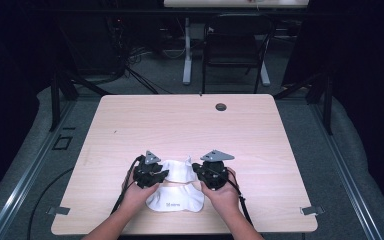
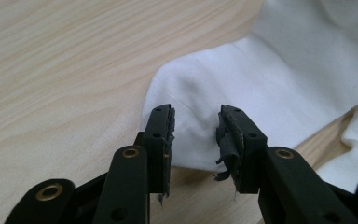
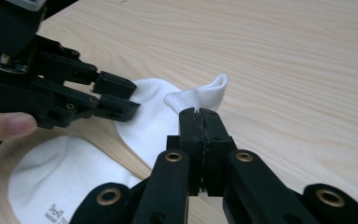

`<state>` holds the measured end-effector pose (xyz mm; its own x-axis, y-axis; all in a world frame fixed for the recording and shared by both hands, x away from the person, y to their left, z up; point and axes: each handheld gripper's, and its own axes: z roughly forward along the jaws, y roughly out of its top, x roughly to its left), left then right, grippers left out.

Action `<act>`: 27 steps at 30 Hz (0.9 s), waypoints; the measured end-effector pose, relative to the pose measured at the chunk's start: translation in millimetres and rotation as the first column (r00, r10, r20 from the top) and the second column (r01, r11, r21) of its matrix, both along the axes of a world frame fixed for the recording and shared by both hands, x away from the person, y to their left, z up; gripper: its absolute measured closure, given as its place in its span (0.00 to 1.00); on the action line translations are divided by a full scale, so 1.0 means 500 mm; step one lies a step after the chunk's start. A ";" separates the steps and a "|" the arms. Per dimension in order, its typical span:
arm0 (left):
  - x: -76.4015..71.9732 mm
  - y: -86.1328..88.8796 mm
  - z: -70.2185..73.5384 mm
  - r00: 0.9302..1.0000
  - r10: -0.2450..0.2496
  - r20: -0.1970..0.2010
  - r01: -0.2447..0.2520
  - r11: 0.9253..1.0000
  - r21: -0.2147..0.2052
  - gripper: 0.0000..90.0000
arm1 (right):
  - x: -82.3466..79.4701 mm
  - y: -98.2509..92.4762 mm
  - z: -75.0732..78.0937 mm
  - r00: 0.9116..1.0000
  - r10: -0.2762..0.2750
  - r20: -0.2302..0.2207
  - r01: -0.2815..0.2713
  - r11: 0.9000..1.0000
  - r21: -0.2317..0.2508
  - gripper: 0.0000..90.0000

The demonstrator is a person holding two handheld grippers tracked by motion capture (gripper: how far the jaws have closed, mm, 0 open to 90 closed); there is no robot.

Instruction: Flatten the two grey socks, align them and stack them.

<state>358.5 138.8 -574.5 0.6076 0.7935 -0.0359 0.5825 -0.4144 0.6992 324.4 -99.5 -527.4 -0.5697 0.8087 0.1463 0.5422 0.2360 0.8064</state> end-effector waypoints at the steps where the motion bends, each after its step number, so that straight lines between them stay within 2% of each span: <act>1: 0.001 0.001 -0.001 1.000 0.002 -0.006 -0.002 1.000 -0.004 0.72 | 0.001 -0.006 -0.002 1.000 -0.005 -0.002 0.005 1.000 -0.005 0.99; 5: 0.004 0.007 -0.005 1.000 0.012 -0.015 -0.013 0.999 -0.032 0.73 | 0.004 -0.027 -0.013 0.999 -0.031 -0.017 0.030 0.999 -0.014 0.99; 7: 0.004 0.009 -0.005 1.000 0.011 -0.015 -0.011 0.999 -0.032 0.73 | 0.005 -0.032 -0.016 0.999 -0.037 -0.022 0.037 0.999 -0.020 0.99; 12: 0.004 0.017 -0.011 1.000 0.015 0.007 -0.014 0.999 -0.040 0.84 | 0.015 -0.058 -0.043 0.996 -0.072 -0.059 0.069 0.997 -0.042 0.99; 17: 0.004 0.021 -0.010 1.000 0.018 -0.011 -0.018 0.998 -0.058 0.93 | 0.021 -0.065 -0.061 0.992 -0.087 -0.089 0.082 0.995 -0.056 0.99; 21: 0.002 0.021 -0.010 1.000 0.023 -0.014 -0.024 0.998 -0.066 0.95 | 0.028 -0.068 -0.078 0.990 -0.093 -0.109 0.084 0.993 -0.081 0.99; 24: 0.002 0.025 -0.010 0.999 0.028 -0.016 -0.029 0.996 -0.088 0.97 | 0.032 -0.069 -0.089 0.986 -0.110 -0.127 0.099 0.991 -0.087 0.99; 27: 0.001 0.030 -0.008 0.999 0.036 -0.015 -0.038 0.994 -0.099 0.97 | 0.035 -0.074 -0.091 0.982 -0.123 -0.146 0.110 0.989 -0.095 0.97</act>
